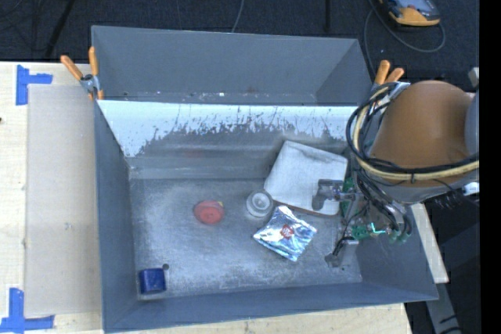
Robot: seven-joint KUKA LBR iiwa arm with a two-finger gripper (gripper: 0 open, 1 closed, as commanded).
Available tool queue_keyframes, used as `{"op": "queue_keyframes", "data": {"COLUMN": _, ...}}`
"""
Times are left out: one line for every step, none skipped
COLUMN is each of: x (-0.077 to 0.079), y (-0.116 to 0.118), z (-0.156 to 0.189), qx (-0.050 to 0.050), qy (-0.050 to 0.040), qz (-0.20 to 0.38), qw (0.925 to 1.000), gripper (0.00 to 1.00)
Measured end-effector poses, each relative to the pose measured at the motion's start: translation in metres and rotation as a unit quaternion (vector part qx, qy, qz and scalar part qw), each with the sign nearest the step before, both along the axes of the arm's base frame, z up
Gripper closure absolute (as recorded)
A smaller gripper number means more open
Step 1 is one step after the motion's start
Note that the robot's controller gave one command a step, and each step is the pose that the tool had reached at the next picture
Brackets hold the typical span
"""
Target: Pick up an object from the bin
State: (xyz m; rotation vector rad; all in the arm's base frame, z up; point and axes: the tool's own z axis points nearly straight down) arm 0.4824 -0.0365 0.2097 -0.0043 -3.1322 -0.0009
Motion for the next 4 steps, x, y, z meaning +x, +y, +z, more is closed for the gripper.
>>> {"op": "queue_keyframes", "data": {"x": 0.04, "y": 0.009, "z": -0.144, "qx": 0.0, "qy": -0.0025, "qz": -0.069, "qw": 0.9976, "gripper": 0.0}}
{"op": "queue_keyframes", "data": {"x": 0.04, "y": 0.002, "z": -0.109, "qx": -0.001, "qy": -0.0057, "qz": -0.038, "qw": 0.9993, "gripper": 0.0}}
{"op": "queue_keyframes", "data": {"x": 0.055, "y": 0.002, "z": -0.11, "qx": 0.0, "qy": -0.0056, "qz": -0.042, "qw": 0.9991, "gripper": 0.0}}
{"op": "queue_keyframes", "data": {"x": 0.054, "y": -0.007, "z": -0.142, "qx": 0.0, "qy": -0.0027, "qz": -0.076, "qw": 0.9971, "gripper": 0.0}}
